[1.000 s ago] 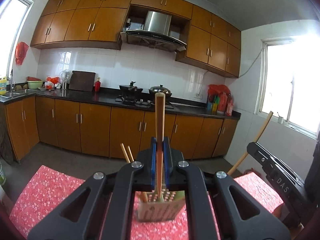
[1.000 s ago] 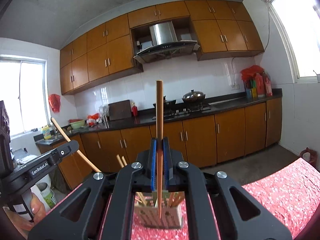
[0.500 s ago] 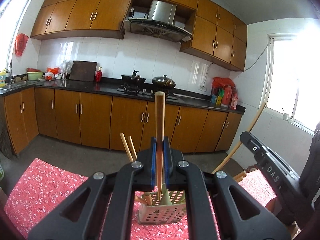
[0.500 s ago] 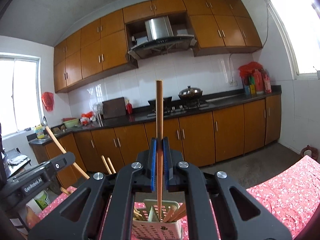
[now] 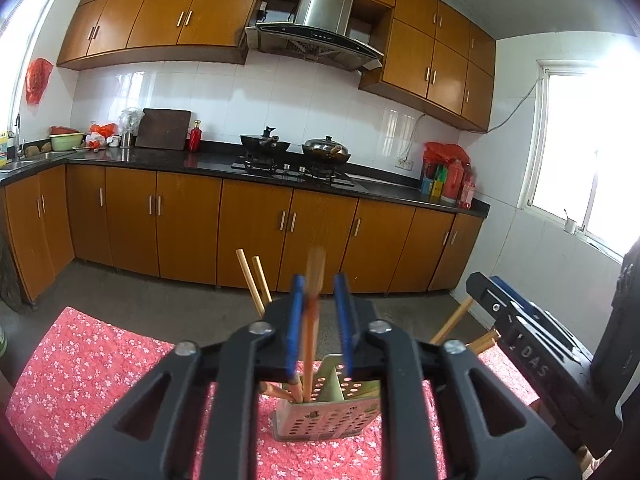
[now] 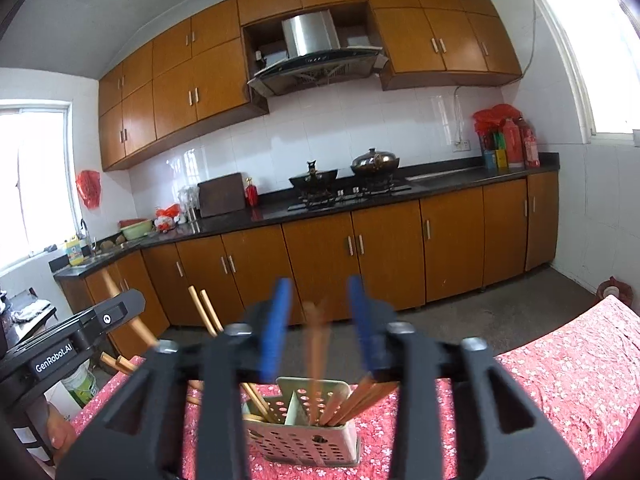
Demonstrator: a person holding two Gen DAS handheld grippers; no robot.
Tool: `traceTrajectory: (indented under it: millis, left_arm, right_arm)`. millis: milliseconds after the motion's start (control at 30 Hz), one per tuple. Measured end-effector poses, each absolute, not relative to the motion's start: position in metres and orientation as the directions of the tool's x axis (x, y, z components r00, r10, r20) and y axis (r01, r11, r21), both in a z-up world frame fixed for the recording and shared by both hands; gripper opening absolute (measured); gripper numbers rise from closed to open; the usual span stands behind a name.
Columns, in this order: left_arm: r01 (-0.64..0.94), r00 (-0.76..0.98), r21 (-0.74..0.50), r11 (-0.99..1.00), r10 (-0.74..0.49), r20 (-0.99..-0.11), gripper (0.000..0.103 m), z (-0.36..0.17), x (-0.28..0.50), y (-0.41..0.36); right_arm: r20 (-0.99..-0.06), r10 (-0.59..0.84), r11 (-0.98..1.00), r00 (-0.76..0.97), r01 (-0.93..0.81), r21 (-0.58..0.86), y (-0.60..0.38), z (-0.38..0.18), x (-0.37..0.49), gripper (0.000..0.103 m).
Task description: Organize utensils
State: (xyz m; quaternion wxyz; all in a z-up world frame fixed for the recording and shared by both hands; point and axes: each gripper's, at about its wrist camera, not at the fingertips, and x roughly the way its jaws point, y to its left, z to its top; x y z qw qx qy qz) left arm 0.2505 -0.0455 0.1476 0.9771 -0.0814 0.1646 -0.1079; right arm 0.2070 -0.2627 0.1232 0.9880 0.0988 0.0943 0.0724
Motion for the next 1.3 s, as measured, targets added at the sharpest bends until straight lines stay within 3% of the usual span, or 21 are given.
traceTrajectory:
  millis: [233,400,500,567,667,800,1133,1300]
  left_arm:
    - [0.171,0.932,-0.210,0.963,-0.227,-0.281,0.031,0.156,0.228,-0.034]
    - [0.150,0.944,-0.186,0.971,-0.197,-0.265,0.052,0.153,0.191,-0.017]
    - [0.120,0.947,-0.154,0.981,-0.160,-0.279,0.067,0.138,0.161,-0.004]
    - [0.103,0.948,-0.130,0.986,-0.136,-0.286,0.083,0.126,0.143,0.002]
    - [0.075,0.950,-0.078,0.994,-0.095,-0.298,0.096,0.105,0.116,0.008]
    - [0.043,0.947,-0.004,0.999,-0.042,-0.320,0.099,0.081,0.089,0.010]
    - [0.006,0.932,-0.002,1.000,-0.006,-0.363,0.099,0.033,0.043,0.017]
    - [-0.011,0.933,0.038,0.999,0.024,-0.358,0.099,0.024,0.035,0.009]
  right_arm:
    - [-0.152,0.135,0.976,0.979,-0.106,0.188,-0.272,0.134,0.182,0.041]
    - [-0.143,0.109,0.981,0.984,-0.083,0.176,-0.280,0.132,0.150,0.063]
    - [-0.154,0.101,0.983,0.983,-0.075,0.165,-0.281,0.122,0.129,0.073]
    - [-0.167,0.096,0.986,0.981,-0.072,0.148,-0.279,0.113,0.117,0.080]
    - [-0.170,0.075,0.994,0.983,-0.059,0.097,-0.271,0.097,0.093,0.093]
    - [-0.171,0.062,0.996,0.983,-0.051,0.068,-0.265,0.081,0.070,0.101]
    - [-0.218,0.031,0.998,0.975,-0.019,0.059,-0.255,0.039,0.035,0.101]
    - [-0.299,0.057,0.994,0.953,-0.025,0.108,-0.255,0.018,0.039,0.101]
